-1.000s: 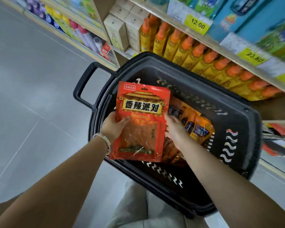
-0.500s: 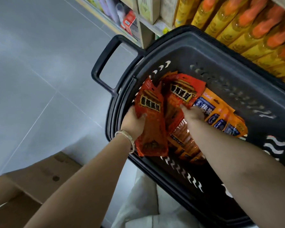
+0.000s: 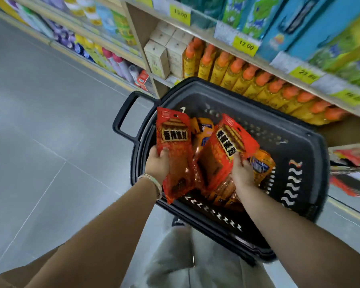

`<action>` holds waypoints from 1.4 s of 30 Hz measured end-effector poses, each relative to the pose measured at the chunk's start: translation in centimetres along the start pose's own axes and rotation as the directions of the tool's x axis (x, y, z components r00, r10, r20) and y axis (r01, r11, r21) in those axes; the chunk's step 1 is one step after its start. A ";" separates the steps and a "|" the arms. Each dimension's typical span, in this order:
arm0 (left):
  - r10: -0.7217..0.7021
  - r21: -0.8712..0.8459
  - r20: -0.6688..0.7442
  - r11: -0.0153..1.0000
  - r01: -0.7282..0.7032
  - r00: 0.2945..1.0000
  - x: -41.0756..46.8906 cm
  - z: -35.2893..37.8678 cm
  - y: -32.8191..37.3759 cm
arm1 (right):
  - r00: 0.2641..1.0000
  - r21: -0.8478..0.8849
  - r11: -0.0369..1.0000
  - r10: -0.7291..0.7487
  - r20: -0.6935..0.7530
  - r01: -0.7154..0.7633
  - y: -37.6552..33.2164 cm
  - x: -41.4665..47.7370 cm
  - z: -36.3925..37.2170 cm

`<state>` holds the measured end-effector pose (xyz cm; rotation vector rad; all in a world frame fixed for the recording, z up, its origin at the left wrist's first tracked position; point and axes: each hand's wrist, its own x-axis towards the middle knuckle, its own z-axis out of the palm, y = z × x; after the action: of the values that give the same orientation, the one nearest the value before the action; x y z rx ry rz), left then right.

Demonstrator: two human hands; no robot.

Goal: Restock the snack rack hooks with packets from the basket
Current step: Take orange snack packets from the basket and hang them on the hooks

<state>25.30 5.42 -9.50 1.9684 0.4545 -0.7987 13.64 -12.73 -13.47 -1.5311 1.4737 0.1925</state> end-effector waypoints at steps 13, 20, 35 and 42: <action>0.666 0.062 0.325 0.694 -0.718 0.672 -17.6 -1.0 6.7 | 0.755 0.245 0.797 -0.352 -0.554 0.551 4.9 -17.0 -16.0; 0.738 -0.029 0.397 0.604 -0.796 0.546 -28.2 6.1 11.5 | 0.600 0.263 0.739 -0.232 -0.766 0.621 10.1 -22.2 -28.5; 0.927 -0.349 0.304 0.324 -0.879 0.221 -51.2 26.4 18.0 | 0.320 0.150 0.593 -0.191 -0.928 0.791 15.9 -26.1 -59.2; 0.953 -0.419 0.170 0.300 -0.857 0.251 -55.9 31.0 22.7 | 0.314 0.212 0.469 -0.152 -0.937 0.858 13.0 -24.8 -69.1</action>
<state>-12.20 -32.45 32.55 1.3728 -0.8347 -0.2713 -37.05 -41.70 32.89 -1.3583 1.2279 -1.6627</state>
